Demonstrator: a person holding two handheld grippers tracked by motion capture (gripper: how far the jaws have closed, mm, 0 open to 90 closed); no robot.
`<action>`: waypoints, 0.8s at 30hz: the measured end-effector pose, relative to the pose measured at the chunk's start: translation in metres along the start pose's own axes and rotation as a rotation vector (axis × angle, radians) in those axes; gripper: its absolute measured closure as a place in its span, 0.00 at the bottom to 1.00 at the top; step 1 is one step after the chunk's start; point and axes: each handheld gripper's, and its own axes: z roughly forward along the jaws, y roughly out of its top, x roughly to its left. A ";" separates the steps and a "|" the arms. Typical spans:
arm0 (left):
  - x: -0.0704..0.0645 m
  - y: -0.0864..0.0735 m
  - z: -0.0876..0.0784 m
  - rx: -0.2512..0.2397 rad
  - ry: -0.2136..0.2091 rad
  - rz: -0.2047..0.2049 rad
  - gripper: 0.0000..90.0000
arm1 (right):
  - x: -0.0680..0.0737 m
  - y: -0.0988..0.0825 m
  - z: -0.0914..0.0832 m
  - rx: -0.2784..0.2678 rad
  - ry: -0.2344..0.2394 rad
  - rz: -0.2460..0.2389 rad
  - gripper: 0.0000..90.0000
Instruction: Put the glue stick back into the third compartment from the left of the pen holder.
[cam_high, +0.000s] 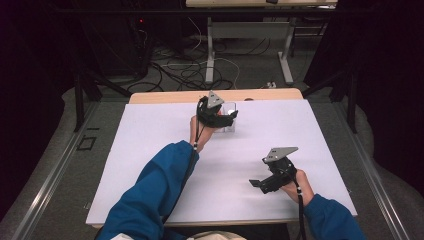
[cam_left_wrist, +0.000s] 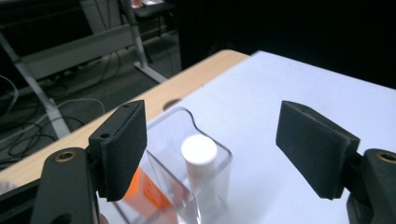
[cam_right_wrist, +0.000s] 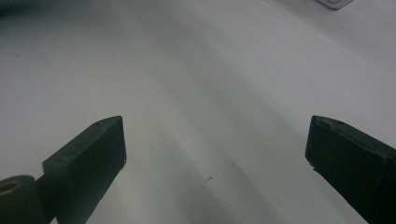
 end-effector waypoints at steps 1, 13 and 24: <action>-0.001 -0.001 -0.005 0.010 -0.003 0.001 0.24 | 0.000 0.000 0.000 0.001 -0.004 0.001 0.05; 0.000 -0.027 -0.056 0.101 -0.004 0.037 0.17 | 0.001 0.001 0.000 0.003 -0.004 0.006 0.05; -0.003 -0.051 -0.096 0.167 -0.008 0.034 0.09 | 0.001 0.001 0.000 -0.003 -0.014 0.005 0.05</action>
